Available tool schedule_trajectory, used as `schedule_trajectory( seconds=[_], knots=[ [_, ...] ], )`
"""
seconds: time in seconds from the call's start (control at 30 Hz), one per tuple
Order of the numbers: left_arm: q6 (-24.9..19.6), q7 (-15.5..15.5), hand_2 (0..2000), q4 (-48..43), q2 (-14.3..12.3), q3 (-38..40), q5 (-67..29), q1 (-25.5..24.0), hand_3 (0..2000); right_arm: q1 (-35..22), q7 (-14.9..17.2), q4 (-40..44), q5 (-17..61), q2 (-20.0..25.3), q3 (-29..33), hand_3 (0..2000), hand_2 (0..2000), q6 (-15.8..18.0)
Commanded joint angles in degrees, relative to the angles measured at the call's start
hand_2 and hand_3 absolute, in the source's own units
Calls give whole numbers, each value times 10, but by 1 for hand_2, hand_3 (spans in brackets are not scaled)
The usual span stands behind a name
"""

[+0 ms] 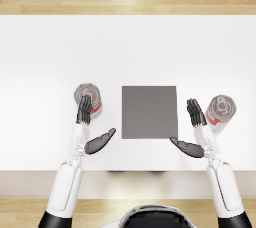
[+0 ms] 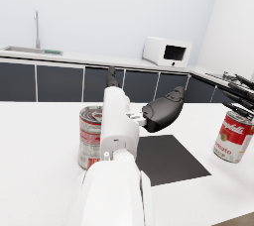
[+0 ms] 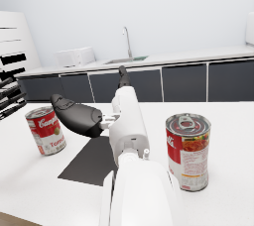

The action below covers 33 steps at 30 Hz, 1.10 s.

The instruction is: Pick up the red can on the left and place it in the middle, then pick up the red can on the right and place it on top of the can in the middle

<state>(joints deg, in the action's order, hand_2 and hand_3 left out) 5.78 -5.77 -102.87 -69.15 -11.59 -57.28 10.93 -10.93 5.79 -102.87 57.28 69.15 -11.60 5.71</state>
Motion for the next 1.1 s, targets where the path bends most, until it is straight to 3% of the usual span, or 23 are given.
schedule_trajectory(
  seconds=[0.03,0.67,0.77,0.9,1.1],
  knots=[
    [0,0,0,0,0,0,0,0,0,0,0,0,0,0,0,0,0,0],
    [0,0,0,9,-1,-17,0,1,0,0,0,0,0,0,0,0,0,0],
    [-36,36,0,19,-14,5,0,16,0,-2,-28,-17,0,5,-3,0,0,-28],
    [-52,52,0,33,-27,42,-25,34,0,10,-50,-47,0,7,40,0,0,-49],
    [-57,57,0,75,-39,91,-178,60,0,21,-57,-66,153,12,118,0,0,-56]
  ],
)
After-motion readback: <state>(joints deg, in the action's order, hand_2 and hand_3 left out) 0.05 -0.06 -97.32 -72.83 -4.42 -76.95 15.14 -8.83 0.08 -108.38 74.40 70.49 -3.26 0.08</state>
